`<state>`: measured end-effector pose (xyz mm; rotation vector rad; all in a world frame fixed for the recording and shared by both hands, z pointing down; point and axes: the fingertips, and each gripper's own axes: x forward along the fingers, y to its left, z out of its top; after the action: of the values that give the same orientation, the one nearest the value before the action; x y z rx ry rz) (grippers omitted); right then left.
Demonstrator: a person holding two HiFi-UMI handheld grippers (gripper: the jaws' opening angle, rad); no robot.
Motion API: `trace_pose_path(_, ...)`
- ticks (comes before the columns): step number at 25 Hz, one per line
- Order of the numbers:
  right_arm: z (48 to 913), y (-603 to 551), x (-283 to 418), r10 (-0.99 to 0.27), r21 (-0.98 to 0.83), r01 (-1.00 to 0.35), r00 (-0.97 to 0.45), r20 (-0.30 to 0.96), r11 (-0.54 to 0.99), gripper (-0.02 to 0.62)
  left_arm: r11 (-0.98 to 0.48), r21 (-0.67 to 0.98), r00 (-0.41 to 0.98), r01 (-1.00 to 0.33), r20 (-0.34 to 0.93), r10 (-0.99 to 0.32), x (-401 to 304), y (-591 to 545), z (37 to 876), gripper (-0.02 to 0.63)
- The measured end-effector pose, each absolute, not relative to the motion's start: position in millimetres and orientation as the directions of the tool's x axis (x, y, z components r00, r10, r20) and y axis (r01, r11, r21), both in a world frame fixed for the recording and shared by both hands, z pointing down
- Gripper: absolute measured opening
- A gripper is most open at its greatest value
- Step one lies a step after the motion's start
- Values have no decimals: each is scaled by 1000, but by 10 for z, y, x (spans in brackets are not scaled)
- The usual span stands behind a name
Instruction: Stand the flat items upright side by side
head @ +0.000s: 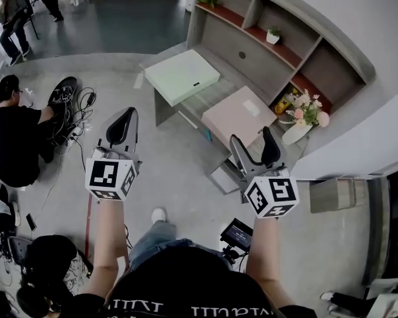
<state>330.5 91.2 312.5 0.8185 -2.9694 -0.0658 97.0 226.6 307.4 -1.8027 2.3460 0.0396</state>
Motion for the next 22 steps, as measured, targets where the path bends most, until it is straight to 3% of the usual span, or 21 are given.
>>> trace_pose_path(11, 3139, 520, 2208, -558, 12, -558, -829, 42, 830, 379, 291, -105, -274, -951, -153, -950, -359, 1960, 3054, 12)
trace_pose_path(22, 3393, 70, 1918, -621, -41, -625, -780, 80, 780, 379, 314, -78, -306, -946, -98, -947, -854, 1823, 3436, 12)
